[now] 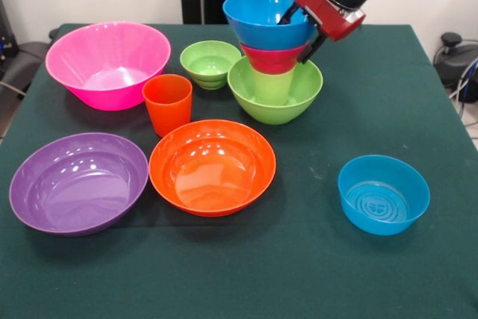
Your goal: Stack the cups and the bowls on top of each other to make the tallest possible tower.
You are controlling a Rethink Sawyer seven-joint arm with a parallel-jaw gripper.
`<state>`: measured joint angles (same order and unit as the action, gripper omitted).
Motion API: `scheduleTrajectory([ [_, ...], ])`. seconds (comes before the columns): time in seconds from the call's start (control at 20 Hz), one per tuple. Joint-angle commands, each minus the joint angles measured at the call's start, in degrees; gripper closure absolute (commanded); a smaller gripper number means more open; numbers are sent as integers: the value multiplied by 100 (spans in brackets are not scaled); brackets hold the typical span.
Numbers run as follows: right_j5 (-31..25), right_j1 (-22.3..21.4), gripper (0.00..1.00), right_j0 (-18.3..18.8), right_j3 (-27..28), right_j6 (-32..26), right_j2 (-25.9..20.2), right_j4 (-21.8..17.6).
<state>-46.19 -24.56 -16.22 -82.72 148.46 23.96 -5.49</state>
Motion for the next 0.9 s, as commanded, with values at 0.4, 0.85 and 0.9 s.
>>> scheduleTrajectory([
  [0.4, 172, -83, 0, 101, -9, 87, -651, 23],
  [0.85, -212, -238, 0, 131, 161, 14, -719, 111],
  [0.9, -289, -269, 0, 134, 182, -4, -721, 120],
])
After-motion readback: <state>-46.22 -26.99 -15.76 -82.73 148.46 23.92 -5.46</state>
